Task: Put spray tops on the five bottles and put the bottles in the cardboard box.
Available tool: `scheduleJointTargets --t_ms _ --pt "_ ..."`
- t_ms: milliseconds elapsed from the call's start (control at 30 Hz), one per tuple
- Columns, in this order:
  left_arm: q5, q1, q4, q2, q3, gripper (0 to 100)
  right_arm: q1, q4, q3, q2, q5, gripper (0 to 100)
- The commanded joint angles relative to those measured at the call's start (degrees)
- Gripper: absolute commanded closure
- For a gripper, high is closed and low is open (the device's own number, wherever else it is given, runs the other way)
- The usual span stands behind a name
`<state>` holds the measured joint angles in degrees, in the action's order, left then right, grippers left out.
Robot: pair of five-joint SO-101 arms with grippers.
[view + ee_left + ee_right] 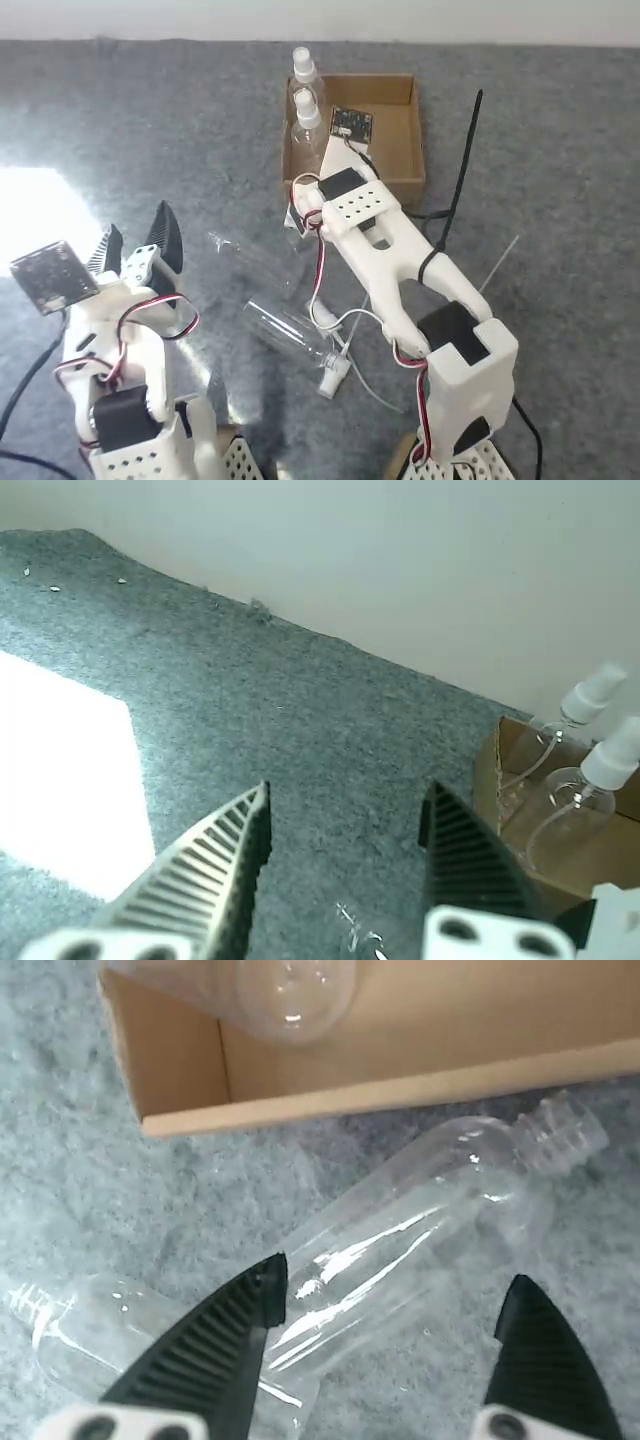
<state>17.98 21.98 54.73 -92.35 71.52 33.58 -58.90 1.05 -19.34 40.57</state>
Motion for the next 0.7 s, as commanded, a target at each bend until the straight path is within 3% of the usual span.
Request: scheduleJointTargets --t_ms 0,667 --pt "0.35 0.18 -0.70 -0.44 -1.10 78 0.22 -0.22 -1.67 -2.42 -0.18 69.0" --pt "0.35 0.18 -0.70 -0.44 -1.10 78 0.13 -15.43 -1.76 -3.12 2.02 69.2"
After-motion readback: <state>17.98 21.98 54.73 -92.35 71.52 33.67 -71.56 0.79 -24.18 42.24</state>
